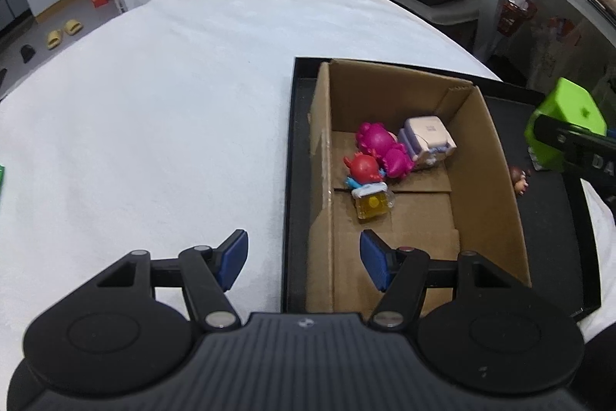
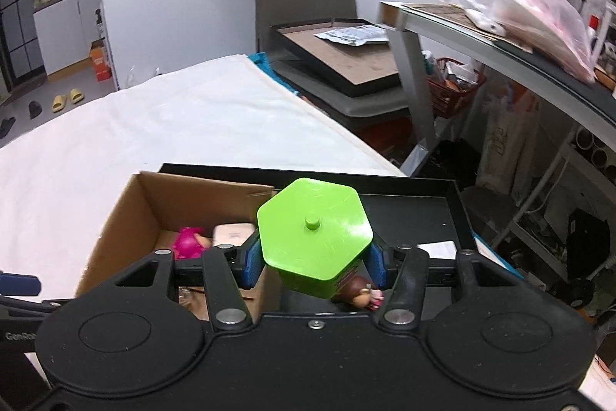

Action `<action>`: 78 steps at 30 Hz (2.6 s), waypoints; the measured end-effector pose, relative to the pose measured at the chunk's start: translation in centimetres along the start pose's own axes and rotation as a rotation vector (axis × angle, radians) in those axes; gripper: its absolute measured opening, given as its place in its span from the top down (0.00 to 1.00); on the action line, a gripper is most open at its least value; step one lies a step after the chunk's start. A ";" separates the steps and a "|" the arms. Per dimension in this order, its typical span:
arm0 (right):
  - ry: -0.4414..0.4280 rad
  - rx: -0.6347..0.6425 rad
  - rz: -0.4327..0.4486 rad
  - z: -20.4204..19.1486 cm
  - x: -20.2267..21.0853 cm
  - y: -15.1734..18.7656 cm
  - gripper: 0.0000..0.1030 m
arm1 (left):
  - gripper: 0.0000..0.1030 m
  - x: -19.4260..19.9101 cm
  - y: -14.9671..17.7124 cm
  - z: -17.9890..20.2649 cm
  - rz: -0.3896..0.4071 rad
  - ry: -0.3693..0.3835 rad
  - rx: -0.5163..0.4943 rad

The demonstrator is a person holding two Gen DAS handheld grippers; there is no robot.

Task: Organize rigid objects
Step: 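Carry the green hexagonal box into the cardboard box and open the right gripper, then move the right gripper to the brown monkey figure and close on it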

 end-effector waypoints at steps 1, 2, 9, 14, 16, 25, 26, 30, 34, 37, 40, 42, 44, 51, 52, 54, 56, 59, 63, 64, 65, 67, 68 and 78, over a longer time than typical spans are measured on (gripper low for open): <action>-0.004 0.007 -0.001 -0.5 0.0 -0.1 0.50 | 0.39 0.0 0.1 0.0 -0.003 0.005 -0.004; -0.009 0.012 -0.004 -0.9 -0.1 -0.1 0.50 | 0.39 -0.1 0.1 -0.1 -0.004 0.008 -0.006; -0.024 0.047 -0.023 -3.2 -0.6 -0.3 0.50 | 0.41 -0.6 0.1 -0.7 -0.037 0.053 0.016; -0.027 0.073 -0.041 -4.5 -1.0 -0.2 0.50 | 0.43 -1.1 0.1 -1.1 -0.056 0.071 0.034; -0.029 0.084 -0.047 -4.9 -1.1 -0.1 0.50 | 0.45 -1.2 0.1 -1.0 -0.066 0.081 0.032; -0.053 0.129 -0.100 -6.4 -2.3 0.6 0.50 | 0.84 -1.6 0.3 -1.3 -0.079 0.153 0.030; -0.056 0.137 -0.108 -6.6 -2.5 0.8 0.50 | 0.86 -1.6 0.3 -1.3 -0.078 0.164 0.033; -0.055 0.149 -0.137 -7.0 -3.2 1.4 0.50 | 0.89 -1.5 0.3 -1.4 -0.081 0.186 0.040; -0.064 0.150 -0.150 -7.3 -3.5 1.8 0.50 | 0.90 -1.4 0.4 -1.1 -0.072 0.179 0.029; -0.034 0.195 -0.146 -7.7 -3.6 2.0 0.50 | 0.91 -1.2 0.3 -1.1 -0.065 0.170 0.026; 0.010 0.244 -0.126 -8.0 -3.5 1.9 0.42 | 0.91 -1.0 0.3 -1.1 -0.058 0.167 0.028; 0.007 0.237 -0.103 -7.8 -3.0 1.7 0.40 | 0.91 -0.9 0.4 -1.1 -0.052 0.160 0.028; 0.003 0.225 -0.092 -7.5 -2.5 1.6 0.40 | 0.91 -0.7 0.4 -1.0 -0.047 0.156 0.026; 0.009 0.186 -0.072 -5.8 -1.5 1.9 0.39 | 0.90 -0.3 0.4 -0.9 -0.037 0.140 0.024; 0.008 0.177 -0.067 -5.6 -1.3 2.0 0.39 | 0.90 -0.3 0.4 -0.9 -0.034 0.137 0.023; 0.007 0.156 -0.053 -5.0 -1.0 2.1 0.35 | 0.90 0.0 0.4 -0.9 -0.021 0.131 0.020; 0.015 0.140 -0.041 -4.4 -0.7 2.1 0.32 | 0.90 0.3 0.5 -0.9 -0.005 0.126 0.016; 0.026 0.118 -0.030 -3.4 -0.5 2.4 0.32 | 0.88 0.3 0.5 -0.8 -0.004 0.113 0.011; 0.038 0.078 -0.031 -2.1 -0.6 2.9 0.28 | 0.87 0.4 0.4 -0.6 0.003 0.098 0.007; 0.040 0.067 -0.032 -1.8 -0.7 3.0 0.28 | 0.87 0.4 0.4 -0.6 0.009 0.093 0.008; 0.040 0.056 -0.031 -1.5 -0.7 3.2 0.28 | 0.87 0.5 0.4 -0.6 0.013 0.088 0.011; 0.041 0.038 -0.028 -0.8 -0.7 3.4 0.27 | 0.86 0.5 0.4 -0.5 0.018 0.081 0.014; 0.042 0.031 -0.026 -0.5 -0.7 3.6 0.26 | 0.86 0.6 0.3 -0.5 0.022 0.077 0.016; 0.035 -0.047 -0.042 3.3 -2.1 5.1 0.25 | 0.70 0.5 0.0 0.5 0.036 -0.036 0.005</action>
Point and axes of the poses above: each gripper's, at about its wrist camera, not at the fingertips, and x roughly against the way its jaws point, z to its right, y to its underside, the point moved 2 cm from there along -x, roughly the way its jaws point, and after that the axes turned 6 degrees about -y, right-handed, at the moved point
